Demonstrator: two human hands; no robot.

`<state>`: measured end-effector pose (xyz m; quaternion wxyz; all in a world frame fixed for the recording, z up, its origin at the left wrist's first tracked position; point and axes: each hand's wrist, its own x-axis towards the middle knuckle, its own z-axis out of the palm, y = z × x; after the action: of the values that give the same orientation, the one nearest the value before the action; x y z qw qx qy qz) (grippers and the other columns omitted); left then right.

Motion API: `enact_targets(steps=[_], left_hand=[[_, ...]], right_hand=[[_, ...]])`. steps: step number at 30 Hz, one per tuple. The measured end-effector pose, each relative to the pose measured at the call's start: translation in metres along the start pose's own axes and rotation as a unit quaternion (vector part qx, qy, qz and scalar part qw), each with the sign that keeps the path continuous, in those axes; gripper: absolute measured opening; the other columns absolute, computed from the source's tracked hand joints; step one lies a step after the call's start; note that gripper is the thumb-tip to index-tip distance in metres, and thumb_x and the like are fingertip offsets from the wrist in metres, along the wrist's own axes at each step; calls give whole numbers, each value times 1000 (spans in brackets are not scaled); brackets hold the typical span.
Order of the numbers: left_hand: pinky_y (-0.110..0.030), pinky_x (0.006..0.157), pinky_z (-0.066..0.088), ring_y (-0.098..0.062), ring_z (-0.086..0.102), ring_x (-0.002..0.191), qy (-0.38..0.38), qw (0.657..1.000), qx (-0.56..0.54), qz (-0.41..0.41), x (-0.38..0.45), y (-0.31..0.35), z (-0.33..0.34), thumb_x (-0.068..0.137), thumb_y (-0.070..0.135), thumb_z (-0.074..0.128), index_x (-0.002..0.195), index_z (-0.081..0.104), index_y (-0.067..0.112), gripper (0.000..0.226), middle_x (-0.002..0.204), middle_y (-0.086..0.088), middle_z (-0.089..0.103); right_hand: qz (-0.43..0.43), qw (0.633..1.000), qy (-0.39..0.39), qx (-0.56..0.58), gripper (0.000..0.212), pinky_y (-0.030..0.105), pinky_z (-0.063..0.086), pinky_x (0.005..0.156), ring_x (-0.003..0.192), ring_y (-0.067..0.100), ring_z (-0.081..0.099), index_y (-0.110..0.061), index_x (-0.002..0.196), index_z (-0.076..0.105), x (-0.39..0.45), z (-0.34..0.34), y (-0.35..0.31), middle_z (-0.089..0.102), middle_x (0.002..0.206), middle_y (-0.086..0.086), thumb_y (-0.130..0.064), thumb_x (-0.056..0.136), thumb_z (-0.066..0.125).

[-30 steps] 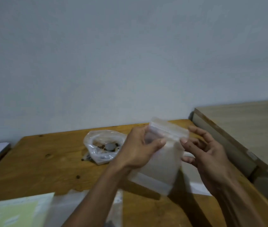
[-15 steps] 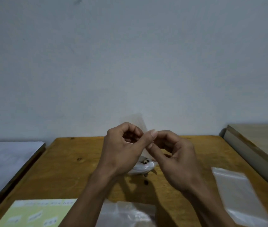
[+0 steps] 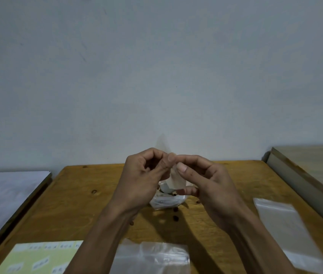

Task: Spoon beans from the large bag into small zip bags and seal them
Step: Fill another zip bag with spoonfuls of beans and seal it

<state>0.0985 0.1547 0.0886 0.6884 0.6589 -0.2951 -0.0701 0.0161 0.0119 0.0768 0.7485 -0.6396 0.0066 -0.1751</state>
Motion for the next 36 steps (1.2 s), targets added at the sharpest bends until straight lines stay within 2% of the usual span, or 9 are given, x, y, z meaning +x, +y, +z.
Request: enact_targets(steps=[5,9,12,17,20,22,27,32,36], left_hand=[[-59,84,56,-42,67,90,-3,998,63,21,-1,2,6,88,36,69,88,73,10,27,87,-20,71],[-50,78,59,-19,69,77,-10,987,152,40,-2,4,14,96,28,64,81,71,14,22,75,0,70],[-49,66,57,-19,67,68,-5,973,226,47,-4,6,20,96,30,59,77,67,14,27,71,0,69],[-47,57,55,-15,65,57,37,960,274,35,-4,9,23,85,22,61,66,64,5,26,61,-5,68],[-39,55,56,-6,66,54,35,953,299,23,-12,11,22,82,16,64,64,62,0,25,62,-9,70],[-39,57,58,-8,68,54,39,955,292,10,-14,14,24,81,17,64,64,63,-1,25,60,-10,70],[-44,67,64,-11,73,55,34,966,248,-61,-5,24,15,85,13,64,62,63,-3,28,55,-8,71],[-51,74,63,-18,75,59,10,967,237,-90,-7,25,4,81,9,67,53,55,7,31,46,-5,64],[-47,65,59,-20,65,72,-13,965,263,-9,-8,17,-9,63,55,82,83,63,18,46,76,-3,67]], right_hand=[[-68,988,42,-130,19,35,60,75,94,17,73,-17,108,75,-3,-3,1,77,98,0,-13,99,58],[-215,886,96,-399,16,12,53,57,76,-1,69,-18,101,76,-6,6,1,75,81,-12,-16,97,60],[-261,835,162,-456,13,22,54,52,59,7,67,-15,88,77,-3,5,5,73,68,-9,-14,92,64],[-259,804,222,-487,10,21,50,48,46,7,59,-13,80,75,-5,12,10,69,60,-4,-9,87,69],[-211,809,294,-462,13,36,54,50,47,13,60,-12,78,74,7,-1,6,67,57,-1,-13,87,66],[-180,823,267,-468,11,38,57,57,56,12,64,-14,84,74,6,-4,2,70,65,-3,-16,88,65],[-200,865,98,-449,20,20,55,59,85,-1,66,-25,93,59,-11,5,-5,68,100,-14,-11,87,71],[-138,860,87,-483,35,-2,46,71,86,-5,64,-27,112,77,-4,-1,-4,75,110,-10,-3,90,63],[-80,897,93,-426,30,10,56,66,71,-7,66,-23,117,74,-1,2,-6,71,101,-18,-12,90,68]])
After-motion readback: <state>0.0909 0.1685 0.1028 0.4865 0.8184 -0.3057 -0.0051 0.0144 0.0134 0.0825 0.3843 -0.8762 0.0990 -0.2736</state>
